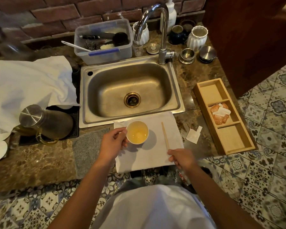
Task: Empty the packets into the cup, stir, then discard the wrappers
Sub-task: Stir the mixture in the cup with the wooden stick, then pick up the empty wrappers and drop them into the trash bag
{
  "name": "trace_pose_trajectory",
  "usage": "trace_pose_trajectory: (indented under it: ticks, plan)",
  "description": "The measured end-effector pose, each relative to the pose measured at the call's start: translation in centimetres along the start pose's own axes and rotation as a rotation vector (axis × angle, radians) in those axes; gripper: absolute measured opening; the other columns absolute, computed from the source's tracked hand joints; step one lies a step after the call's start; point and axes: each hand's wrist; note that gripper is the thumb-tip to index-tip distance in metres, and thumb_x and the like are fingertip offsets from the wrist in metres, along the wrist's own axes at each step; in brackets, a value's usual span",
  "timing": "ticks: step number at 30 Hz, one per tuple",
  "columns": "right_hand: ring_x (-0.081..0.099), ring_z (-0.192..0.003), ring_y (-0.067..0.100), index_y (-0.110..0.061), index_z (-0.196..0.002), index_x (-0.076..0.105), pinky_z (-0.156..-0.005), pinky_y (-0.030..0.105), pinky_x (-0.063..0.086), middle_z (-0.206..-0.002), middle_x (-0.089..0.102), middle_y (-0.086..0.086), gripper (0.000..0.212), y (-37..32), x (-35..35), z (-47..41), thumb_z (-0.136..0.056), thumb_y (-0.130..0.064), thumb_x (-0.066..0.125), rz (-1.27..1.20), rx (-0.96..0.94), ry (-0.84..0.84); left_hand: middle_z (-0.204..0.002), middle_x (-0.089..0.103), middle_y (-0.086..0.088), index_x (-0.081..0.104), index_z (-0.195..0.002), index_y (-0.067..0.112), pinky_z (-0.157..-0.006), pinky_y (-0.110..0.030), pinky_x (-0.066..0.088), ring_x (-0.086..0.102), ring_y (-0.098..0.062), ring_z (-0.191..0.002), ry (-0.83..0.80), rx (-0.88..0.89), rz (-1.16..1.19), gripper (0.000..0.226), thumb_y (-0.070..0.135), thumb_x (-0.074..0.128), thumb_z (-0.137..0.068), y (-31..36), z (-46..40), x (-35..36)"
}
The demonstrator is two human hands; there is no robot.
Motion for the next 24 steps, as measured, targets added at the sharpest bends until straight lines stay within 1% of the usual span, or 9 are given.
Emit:
trace_pose_trajectory:
  ticks: [4,9,12,14,16,18,19,21,24]
  plan:
    - [0.047,-0.039,0.009,0.0,-0.084,0.074,-0.036,0.021,0.036,-0.066,0.075,0.01,0.019,0.2,-0.3,-0.4,-0.084,-0.018,0.079,0.032,0.012,0.012,-0.068,0.067,-0.007,0.073,-0.107,0.022,-0.052,-0.022,0.048,0.057,-0.005,-0.049,0.018,0.0,-0.028,0.014,0.019,0.062,-0.099,0.1,0.1,0.1]
    - [0.049,-0.04,0.011,0.0,-0.081,0.075,-0.038,0.02,0.037,-0.067,0.077,0.01,0.024,0.4,-0.6,-0.3,-0.084,-0.023,0.079,0.113,-0.006,0.012,-0.07,0.066,-0.01,0.072,-0.11,0.015,-0.051,-0.022,0.049,0.057,-0.007,-0.049,0.035,-0.042,0.027,0.016,0.014,0.06,-0.1,0.2,0.5,0.4]
    - [0.048,-0.038,0.01,-0.003,-0.082,0.075,-0.039,0.02,0.037,-0.065,0.077,0.009,0.021,0.5,-1.0,-0.1,-0.084,-0.023,0.079,0.108,-0.004,-0.004,-0.073,0.069,-0.008,0.073,-0.113,0.012,-0.053,-0.021,0.05,0.062,-0.011,-0.056,0.052,-0.044,0.008,0.019,0.018,0.061,-0.1,0.0,0.6,0.4]
    - [0.049,-0.037,0.008,-0.003,-0.084,0.076,-0.042,0.022,0.039,-0.064,0.076,0.008,0.02,0.3,-1.5,0.3,-0.085,-0.022,0.078,0.082,-0.024,-0.001,-0.087,0.074,-0.001,0.072,-0.115,0.018,-0.061,-0.024,0.053,0.069,-0.016,-0.073,0.121,0.023,-0.141,0.022,0.029,0.062,-0.098,-0.1,0.7,0.2]
    - [0.056,-0.042,0.008,-0.003,-0.083,0.077,-0.047,0.025,0.047,-0.063,0.074,0.008,0.019,0.1,-2.2,0.6,-0.086,-0.022,0.077,0.048,-0.071,0.023,-0.099,0.073,0.005,0.071,-0.116,0.025,-0.07,-0.027,0.054,0.067,-0.007,-0.083,0.226,0.16,-0.327,0.026,0.039,0.061,-0.097,0.3,1.2,0.1]
    - [0.064,-0.056,0.018,-0.007,-0.078,0.078,-0.063,0.035,0.057,-0.064,0.073,0.007,0.019,0.0,-3.1,0.5,-0.088,-0.024,0.076,0.051,-0.128,0.073,-0.102,0.069,0.008,0.07,-0.115,0.026,-0.073,-0.025,0.051,0.061,0.001,-0.084,0.301,0.294,-0.389,0.024,0.04,0.061,-0.097,1.5,1.9,0.3]
    - [0.066,-0.062,0.022,-0.01,-0.076,0.078,-0.071,0.038,0.057,-0.064,0.073,0.006,0.02,0.0,-3.6,0.4,-0.089,-0.025,0.075,0.062,-0.153,0.108,-0.102,0.068,0.009,0.07,-0.114,0.027,-0.073,-0.024,0.05,0.06,0.001,-0.084,0.305,0.332,-0.379,0.022,0.039,0.061,-0.097,2.4,2.3,0.5]
    - [0.07,-0.069,0.024,-0.016,-0.078,0.077,-0.077,0.04,0.058,-0.066,0.075,0.003,0.017,-0.1,-4.8,-0.1,-0.089,-0.027,0.074,0.09,-0.185,0.193,-0.101,0.068,0.011,0.071,-0.112,0.03,-0.072,-0.023,0.05,0.061,-0.001,-0.082,0.246,0.354,-0.321,0.019,0.036,0.062,-0.097,4.4,3.2,1.6]
    - [0.071,-0.073,0.015,-0.021,-0.092,0.075,-0.078,0.036,0.058,-0.071,0.075,-0.003,0.012,-0.4,-6.8,-0.8,-0.091,-0.032,0.07,0.226,-0.211,0.31,-0.095,0.068,0.012,0.072,-0.111,0.032,-0.069,-0.024,0.052,0.06,-0.009,-0.076,0.091,0.394,-0.278,0.016,0.033,0.064,-0.096,6.6,4.3,4.6]
Point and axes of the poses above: each hand's wrist, its own z-axis away from the middle knuckle, its own x-axis out of the palm, y = z × x
